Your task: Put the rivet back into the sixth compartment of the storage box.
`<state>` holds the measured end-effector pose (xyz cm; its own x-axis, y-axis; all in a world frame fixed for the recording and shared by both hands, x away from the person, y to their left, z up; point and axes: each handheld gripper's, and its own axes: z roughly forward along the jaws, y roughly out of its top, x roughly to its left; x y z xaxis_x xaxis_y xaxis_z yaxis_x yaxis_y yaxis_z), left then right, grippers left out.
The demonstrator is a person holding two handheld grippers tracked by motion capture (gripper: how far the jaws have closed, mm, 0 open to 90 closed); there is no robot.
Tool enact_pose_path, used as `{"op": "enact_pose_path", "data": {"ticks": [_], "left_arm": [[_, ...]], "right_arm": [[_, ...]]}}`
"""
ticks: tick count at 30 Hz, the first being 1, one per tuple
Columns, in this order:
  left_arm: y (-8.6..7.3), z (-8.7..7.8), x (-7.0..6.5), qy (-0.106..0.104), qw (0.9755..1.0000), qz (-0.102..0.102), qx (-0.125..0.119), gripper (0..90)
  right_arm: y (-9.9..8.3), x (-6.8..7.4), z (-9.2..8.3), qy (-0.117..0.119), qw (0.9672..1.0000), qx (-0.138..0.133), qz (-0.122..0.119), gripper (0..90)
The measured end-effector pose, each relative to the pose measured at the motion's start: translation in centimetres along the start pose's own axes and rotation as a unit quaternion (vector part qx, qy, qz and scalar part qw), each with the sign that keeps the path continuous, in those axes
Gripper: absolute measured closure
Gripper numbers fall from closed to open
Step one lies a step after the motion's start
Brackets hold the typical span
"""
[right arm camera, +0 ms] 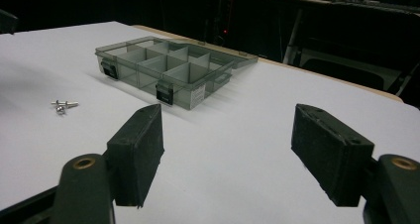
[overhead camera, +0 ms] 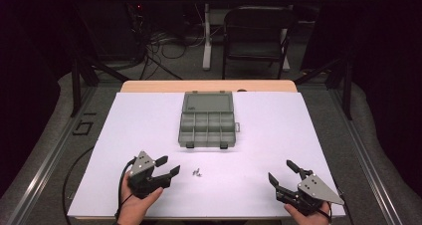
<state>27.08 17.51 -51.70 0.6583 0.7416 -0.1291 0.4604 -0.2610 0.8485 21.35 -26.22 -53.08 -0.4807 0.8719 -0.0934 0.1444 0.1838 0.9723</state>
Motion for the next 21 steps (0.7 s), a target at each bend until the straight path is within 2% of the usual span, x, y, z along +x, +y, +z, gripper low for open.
{"op": "enact_pose_path", "data": {"ticks": [9, 14, 18, 21], "left_arm": [[0.6, 2.8, -0.4, 0.002, 0.9988, 0.0, 0.049, 56.0], [0.7, 3.8, -0.8, 0.005, 0.9978, 0.004, 0.066, 59.4], [0.8, 4.5, -1.1, 0.004, 0.9959, 0.011, 0.09, 60.1], [0.9, 5.2, -1.4, 0.005, 0.9952, 0.017, 0.096, 60.0]], "right_arm": [[0.0, -0.1, -0.1, 0.004, 1.0, 0.0, 0.005, 28.3], [0.0, -0.1, -0.1, 0.005, 1.0, 0.0, 0.004, 28.3], [0.0, -0.1, -0.2, 0.004, 1.0, 0.001, 0.006, 28.3], [0.0, -0.2, -0.2, 0.005, 1.0, 0.003, 0.008, 28.3]]}}
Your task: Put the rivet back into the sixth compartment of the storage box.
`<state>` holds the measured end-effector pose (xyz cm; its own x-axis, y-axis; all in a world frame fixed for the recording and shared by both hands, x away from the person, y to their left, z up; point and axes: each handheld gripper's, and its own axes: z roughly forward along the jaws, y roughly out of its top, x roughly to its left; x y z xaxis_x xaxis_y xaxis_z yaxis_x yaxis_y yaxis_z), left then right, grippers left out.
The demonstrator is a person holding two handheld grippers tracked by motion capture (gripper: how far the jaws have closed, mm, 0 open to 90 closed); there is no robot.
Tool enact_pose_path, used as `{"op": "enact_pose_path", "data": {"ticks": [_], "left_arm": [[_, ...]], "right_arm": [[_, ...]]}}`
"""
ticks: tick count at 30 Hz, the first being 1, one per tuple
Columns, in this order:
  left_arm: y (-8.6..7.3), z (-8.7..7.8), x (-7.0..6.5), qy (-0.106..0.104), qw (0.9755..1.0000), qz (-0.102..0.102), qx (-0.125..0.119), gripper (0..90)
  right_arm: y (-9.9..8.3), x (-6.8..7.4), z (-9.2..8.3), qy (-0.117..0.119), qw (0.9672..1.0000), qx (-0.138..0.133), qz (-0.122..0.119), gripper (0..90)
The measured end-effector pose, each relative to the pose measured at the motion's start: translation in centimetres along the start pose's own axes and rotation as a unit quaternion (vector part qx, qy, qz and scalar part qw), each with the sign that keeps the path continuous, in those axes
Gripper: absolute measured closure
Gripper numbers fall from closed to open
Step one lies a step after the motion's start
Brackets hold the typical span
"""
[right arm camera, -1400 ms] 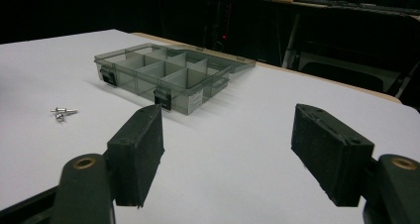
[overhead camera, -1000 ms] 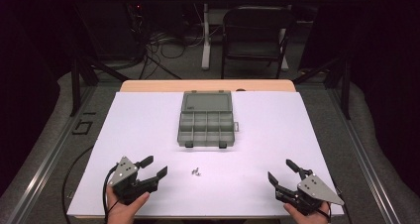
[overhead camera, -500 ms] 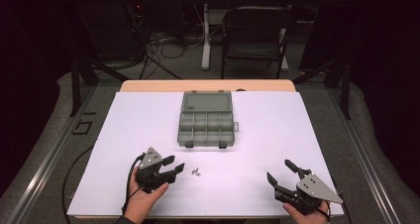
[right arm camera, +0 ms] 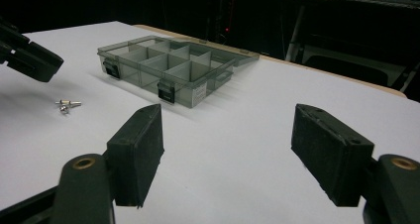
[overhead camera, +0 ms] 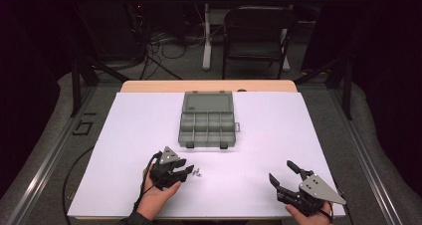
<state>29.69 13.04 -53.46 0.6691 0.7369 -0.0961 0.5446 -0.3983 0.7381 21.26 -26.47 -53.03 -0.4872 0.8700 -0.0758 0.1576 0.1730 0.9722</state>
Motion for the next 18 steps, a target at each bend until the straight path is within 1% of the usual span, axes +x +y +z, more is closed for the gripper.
{"op": "enact_pose_path", "data": {"ticks": [2, 3, 5, 6, 8, 10, 11, 12, 15, 18], "left_arm": [[0.0, 0.2, -0.1, -0.002, 1.0, 0.001, 0.003, 60.1], [0.0, 0.3, -0.1, 0.001, 1.0, 0.0, 0.004, 60.1], [0.0, 0.6, -0.2, -0.005, 0.9999, 0.001, 0.008, 60.3], [0.0, 0.7, -0.2, -0.004, 0.9999, 0.001, 0.009, 61.2], [-0.1, 0.9, -0.2, -0.007, 0.9999, 0.002, 0.014, 61.8], [-0.2, 1.1, -0.1, -0.017, 0.9997, -0.004, 0.018, 64.8], [-0.3, 1.2, -0.1, -0.016, 0.9997, -0.007, 0.017, 65.4], [-0.4, 1.3, 0.0, -0.021, 0.9995, -0.009, 0.021, 66.3], [-0.6, 1.7, 0.0, -0.022, 0.9993, -0.011, 0.028, 67.5], [-0.6, 1.9, 0.0, -0.021, 0.9992, -0.009, 0.033, 68.3]], "right_arm": [[0.0, 0.0, 0.0, 0.0, 1.0, 0.0, 0.0, 28.3], [0.0, 0.0, 0.0, 0.0, 1.0, -0.001, 0.001, 28.3], [0.0, 0.0, 0.0, 0.0, 1.0, -0.002, 0.001, 28.3], [0.0, 0.0, 0.0, 0.0, 1.0, -0.001, -0.001, 28.3], [0.0, 0.0, 0.0, 0.0, 1.0, -0.002, 0.0, 28.3], [0.0, 0.0, 0.0, -0.002, 1.0, -0.001, 0.002, 28.3], [0.0, -0.1, -0.1, -0.001, 1.0, 0.001, 0.002, 28.3], [0.0, -0.1, 0.0, 0.0, 1.0, 0.0, 0.003, 28.3], [0.0, -0.1, 0.0, 0.0, 1.0, 0.0, 0.004, 28.3], [0.0, -0.1, -0.1, 0.001, 1.0, 0.001, 0.004, 28.3]]}}
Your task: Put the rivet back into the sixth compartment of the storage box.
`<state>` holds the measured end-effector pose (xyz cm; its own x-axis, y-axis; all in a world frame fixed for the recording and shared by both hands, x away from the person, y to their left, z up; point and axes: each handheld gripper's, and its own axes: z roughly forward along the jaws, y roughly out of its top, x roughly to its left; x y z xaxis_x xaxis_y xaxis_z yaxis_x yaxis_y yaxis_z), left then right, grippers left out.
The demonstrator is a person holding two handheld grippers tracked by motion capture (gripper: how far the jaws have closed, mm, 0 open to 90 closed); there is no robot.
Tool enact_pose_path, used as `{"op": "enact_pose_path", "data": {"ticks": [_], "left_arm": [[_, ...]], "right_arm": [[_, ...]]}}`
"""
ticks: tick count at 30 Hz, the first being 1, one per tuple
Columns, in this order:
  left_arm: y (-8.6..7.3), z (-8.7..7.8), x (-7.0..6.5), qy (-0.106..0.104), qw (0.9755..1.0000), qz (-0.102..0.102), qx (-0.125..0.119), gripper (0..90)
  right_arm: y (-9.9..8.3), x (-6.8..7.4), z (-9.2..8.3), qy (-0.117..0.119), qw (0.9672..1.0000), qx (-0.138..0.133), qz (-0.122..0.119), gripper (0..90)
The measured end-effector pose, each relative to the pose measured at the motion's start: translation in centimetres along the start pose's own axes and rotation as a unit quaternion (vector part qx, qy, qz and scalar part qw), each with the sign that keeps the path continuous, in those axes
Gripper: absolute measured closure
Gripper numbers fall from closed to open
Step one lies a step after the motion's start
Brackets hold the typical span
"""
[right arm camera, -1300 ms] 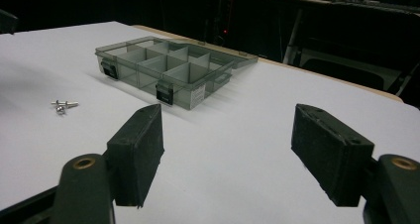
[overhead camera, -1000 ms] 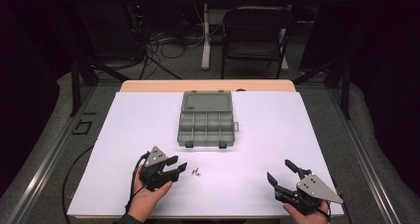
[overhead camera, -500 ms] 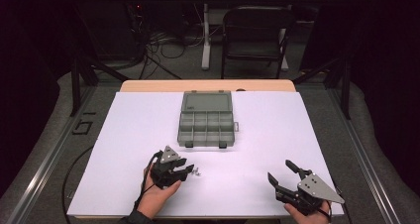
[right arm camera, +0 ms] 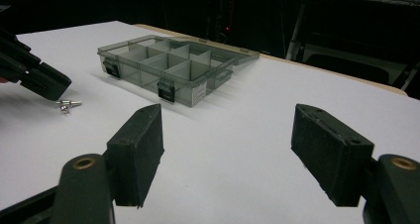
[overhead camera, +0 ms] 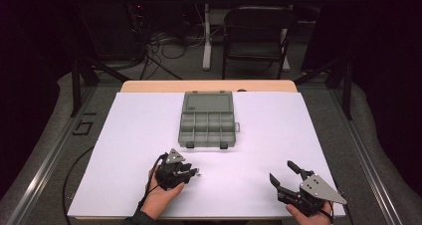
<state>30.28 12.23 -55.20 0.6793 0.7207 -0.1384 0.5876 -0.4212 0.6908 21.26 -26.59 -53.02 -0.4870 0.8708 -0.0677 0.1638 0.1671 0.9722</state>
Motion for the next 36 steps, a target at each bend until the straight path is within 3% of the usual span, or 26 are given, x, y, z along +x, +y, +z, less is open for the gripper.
{"op": "enact_pose_path", "data": {"ticks": [9, 23, 25, 36], "left_arm": [[-0.06, 0.5, -0.05, -0.005, 0.9999, -0.003, 0.009, 72.0], [-0.3, 0.62, 0.06, 0.008, 0.9999, -0.002, 0.009, 80.8], [-0.34, 0.63, 0.04, 0.006, 0.9999, -0.011, 0.007, 81.3], [-0.32, 0.6, 0.03, 0.004, 0.9999, -0.013, 0.007, 82.5]], "right_arm": [[-0.01, -0.08, 0.0, -0.001, 1.0, -0.002, 0.001, 28.3], [0.01, -0.14, -0.06, -0.001, 1.0, -0.001, 0.004, 28.4], [0.0, -0.17, -0.06, -0.001, 1.0, -0.002, 0.005, 28.4], [0.0, -0.24, -0.08, -0.002, 1.0, -0.004, 0.008, 28.4]]}}
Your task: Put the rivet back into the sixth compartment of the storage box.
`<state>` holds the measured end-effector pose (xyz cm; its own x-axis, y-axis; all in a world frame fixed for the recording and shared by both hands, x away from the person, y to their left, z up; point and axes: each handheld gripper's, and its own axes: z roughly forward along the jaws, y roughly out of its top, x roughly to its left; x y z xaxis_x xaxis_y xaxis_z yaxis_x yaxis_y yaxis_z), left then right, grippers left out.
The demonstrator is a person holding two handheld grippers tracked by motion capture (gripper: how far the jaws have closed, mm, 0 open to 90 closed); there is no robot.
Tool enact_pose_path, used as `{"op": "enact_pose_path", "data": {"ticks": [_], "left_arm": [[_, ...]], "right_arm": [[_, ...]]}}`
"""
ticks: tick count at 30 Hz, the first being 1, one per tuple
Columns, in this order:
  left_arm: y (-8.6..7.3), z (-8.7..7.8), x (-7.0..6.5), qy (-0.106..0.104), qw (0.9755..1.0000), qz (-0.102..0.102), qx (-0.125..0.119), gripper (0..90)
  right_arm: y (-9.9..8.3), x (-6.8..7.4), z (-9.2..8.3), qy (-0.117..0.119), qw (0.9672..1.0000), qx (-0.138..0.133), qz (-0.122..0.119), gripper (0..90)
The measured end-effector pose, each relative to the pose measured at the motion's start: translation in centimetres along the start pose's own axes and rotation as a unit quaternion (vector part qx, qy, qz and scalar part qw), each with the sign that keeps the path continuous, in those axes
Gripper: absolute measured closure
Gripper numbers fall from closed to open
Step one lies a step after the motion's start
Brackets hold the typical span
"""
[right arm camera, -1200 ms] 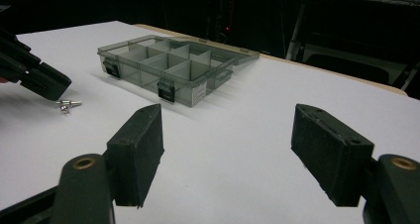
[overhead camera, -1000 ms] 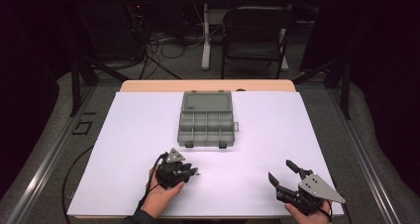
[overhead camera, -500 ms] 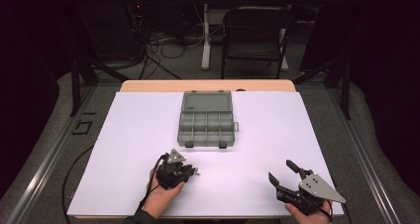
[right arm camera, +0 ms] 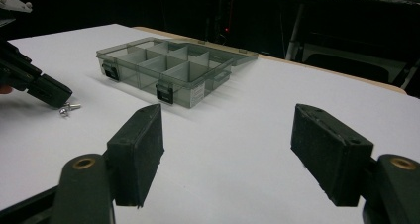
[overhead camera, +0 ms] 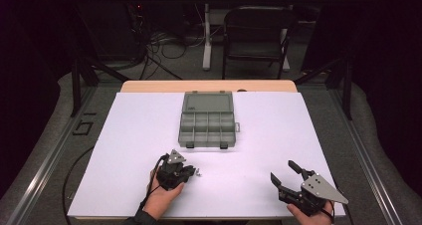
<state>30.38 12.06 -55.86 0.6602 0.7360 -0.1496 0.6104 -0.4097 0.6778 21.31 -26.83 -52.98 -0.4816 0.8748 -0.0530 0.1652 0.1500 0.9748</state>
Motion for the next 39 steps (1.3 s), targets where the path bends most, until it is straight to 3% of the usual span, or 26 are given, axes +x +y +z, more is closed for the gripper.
{"op": "enact_pose_path", "data": {"ticks": [5, 12, 27, 39], "left_arm": [[0.2, -0.5, 0.1, 0.0, 1.0, 0.001, -0.008, 82.7], [1.2, -2.3, 0.2, 0.001, 0.999, -0.003, -0.045, 82.8], [3.6, -4.8, 0.7, 0.016, 0.9929, -0.02, -0.116, 82.9], [6.7, -5.0, 1.5, 0.024, 0.99, -0.029, -0.136, 82.8]], "right_arm": [[0.0, 0.0, 0.0, 0.0, 1.0, -0.002, 0.0, 28.4], [0.0, 0.0, 0.0, -0.001, 1.0, 0.001, 0.0, 28.5], [-0.1, 0.0, 0.1, -0.002, 1.0, -0.001, 0.0, 28.4], [-0.1, 0.0, 0.1, 0.001, 1.0, -0.002, 0.002, 28.4]]}}
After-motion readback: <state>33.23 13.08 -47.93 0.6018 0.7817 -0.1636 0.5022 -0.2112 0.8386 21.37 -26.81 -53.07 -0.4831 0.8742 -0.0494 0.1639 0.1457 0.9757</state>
